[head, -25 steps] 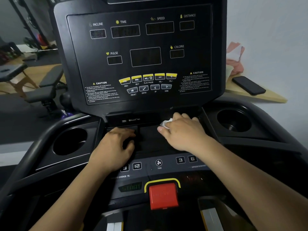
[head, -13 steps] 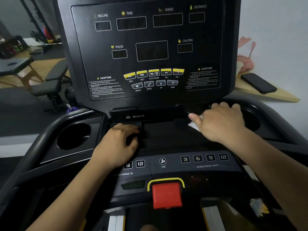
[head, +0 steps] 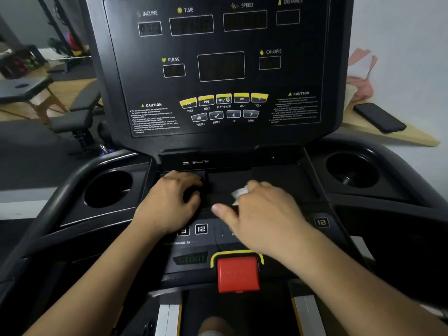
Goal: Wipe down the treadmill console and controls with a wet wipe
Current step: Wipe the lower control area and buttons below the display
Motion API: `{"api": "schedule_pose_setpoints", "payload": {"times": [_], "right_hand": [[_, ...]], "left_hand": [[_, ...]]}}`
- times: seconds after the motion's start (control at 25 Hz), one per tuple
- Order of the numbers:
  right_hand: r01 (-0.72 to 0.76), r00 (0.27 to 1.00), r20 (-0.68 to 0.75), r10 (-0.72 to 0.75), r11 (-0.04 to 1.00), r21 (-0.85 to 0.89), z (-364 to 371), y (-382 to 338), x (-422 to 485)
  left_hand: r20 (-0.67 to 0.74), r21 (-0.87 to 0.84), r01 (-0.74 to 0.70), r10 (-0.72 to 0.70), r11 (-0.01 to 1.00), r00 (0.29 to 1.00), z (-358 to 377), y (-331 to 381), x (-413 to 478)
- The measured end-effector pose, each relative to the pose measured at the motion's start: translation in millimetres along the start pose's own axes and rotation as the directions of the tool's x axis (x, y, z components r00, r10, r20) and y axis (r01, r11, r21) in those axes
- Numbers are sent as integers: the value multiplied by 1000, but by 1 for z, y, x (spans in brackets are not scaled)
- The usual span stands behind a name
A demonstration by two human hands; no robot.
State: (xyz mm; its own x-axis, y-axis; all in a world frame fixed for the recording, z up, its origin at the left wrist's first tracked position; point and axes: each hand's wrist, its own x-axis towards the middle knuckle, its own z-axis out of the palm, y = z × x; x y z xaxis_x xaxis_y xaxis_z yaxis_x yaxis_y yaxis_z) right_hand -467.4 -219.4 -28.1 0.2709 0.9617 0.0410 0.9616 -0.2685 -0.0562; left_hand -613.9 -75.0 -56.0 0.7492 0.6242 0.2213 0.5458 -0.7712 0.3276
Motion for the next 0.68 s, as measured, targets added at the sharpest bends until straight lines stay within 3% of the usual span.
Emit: {"api": "schedule_pose_setpoints", "payload": {"times": [0.12, 0.28, 0.52, 0.68], "right_hand": [[-36, 999, 15, 38, 993, -108, -5, 8, -12], [-299, 944, 45, 326, 908, -292, -8, 56, -23], [-323, 946, -15, 323, 942, -91, 5, 90, 1], [-488, 871, 131, 474, 864, 122, 1, 149, 14]], "left_hand": [[9, 1, -4, 4, 1000, 1000, -1, -1, -1], [-3, 2, -6, 6, 1000, 1000, 0, -4, -1], [-9, 5, 6, -6, 1000, 1000, -1, 2, 0], [-14, 4, 10, -10, 1000, 1000, -3, 5, -2]]}}
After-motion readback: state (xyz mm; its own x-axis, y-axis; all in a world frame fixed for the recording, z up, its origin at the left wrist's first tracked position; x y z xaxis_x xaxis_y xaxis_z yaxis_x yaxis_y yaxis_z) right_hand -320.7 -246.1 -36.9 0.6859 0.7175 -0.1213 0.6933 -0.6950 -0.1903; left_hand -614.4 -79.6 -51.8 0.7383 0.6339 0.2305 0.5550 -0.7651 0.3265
